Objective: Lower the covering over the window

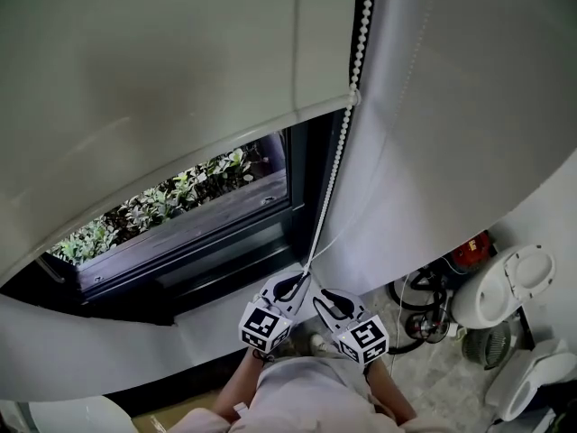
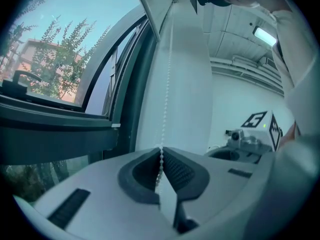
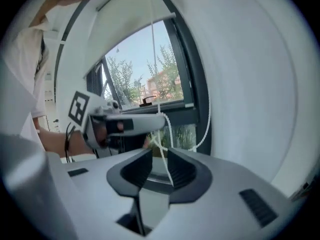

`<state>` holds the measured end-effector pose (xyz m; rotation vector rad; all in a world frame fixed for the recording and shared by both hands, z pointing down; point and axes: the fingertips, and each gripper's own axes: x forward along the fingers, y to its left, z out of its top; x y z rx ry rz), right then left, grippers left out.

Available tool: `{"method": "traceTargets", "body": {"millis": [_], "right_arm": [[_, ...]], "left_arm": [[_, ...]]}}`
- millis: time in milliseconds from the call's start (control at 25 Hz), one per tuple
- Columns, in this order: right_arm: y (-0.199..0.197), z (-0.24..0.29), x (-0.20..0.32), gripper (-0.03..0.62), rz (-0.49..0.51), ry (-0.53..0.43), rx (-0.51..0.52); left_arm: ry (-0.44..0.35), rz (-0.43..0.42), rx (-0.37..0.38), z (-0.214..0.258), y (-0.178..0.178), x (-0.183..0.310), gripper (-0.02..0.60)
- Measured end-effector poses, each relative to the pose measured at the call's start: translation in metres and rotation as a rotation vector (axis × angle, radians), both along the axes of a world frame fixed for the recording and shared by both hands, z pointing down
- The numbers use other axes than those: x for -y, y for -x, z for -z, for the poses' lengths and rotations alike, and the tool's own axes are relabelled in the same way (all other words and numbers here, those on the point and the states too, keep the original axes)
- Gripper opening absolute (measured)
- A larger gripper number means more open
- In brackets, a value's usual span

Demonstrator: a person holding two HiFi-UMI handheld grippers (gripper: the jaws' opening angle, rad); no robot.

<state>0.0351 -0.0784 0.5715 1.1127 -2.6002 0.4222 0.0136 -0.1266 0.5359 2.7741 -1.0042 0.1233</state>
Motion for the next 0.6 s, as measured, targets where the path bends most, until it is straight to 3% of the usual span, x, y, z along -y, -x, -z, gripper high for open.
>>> {"method": "traceTargets", "body": {"millis": [280, 600], "right_arm": [[0.001, 0.095, 0.014, 0.067, -0.002, -0.161, -0.032], [0.013, 0.184, 0.031, 0.104, 0.014, -0.348, 0.022]], "left_arm": [[-0.002, -0.003, 0.001, 0.000, -0.001, 0.001, 0.015], [-0.006, -0.009, -0.004, -0.001, -0.003, -0.003, 0.016]]}}
